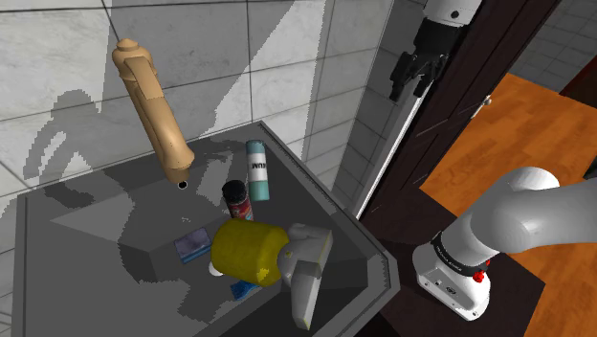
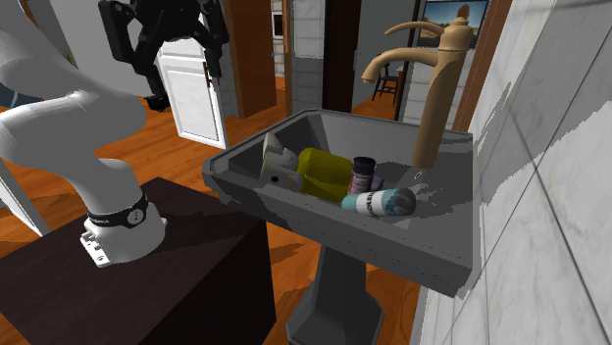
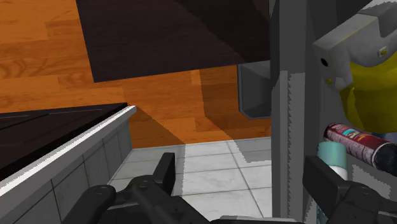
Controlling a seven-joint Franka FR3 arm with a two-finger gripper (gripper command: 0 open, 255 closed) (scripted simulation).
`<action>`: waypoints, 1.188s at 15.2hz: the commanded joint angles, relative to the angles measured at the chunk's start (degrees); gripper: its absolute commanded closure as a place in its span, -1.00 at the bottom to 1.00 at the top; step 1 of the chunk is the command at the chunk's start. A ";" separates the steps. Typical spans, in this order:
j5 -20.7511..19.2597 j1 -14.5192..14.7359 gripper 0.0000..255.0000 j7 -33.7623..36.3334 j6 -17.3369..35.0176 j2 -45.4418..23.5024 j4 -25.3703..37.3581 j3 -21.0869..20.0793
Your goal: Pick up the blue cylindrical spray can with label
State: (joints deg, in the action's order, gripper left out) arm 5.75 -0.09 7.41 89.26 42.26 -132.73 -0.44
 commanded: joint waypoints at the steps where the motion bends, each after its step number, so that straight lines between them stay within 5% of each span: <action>1: 0.00 0.00 -1.00 0.00 0.00 0.00 0.00 0.00; 11: 2.00 1.64 -1.00 14.32 22.30 -3.41 -10.17 -14.92; 18: -2.08 -0.87 -1.00 27.32 37.70 -13.53 -10.84 -27.16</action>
State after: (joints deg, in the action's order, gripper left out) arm 4.66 -0.34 32.49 124.50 30.46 -143.56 -25.69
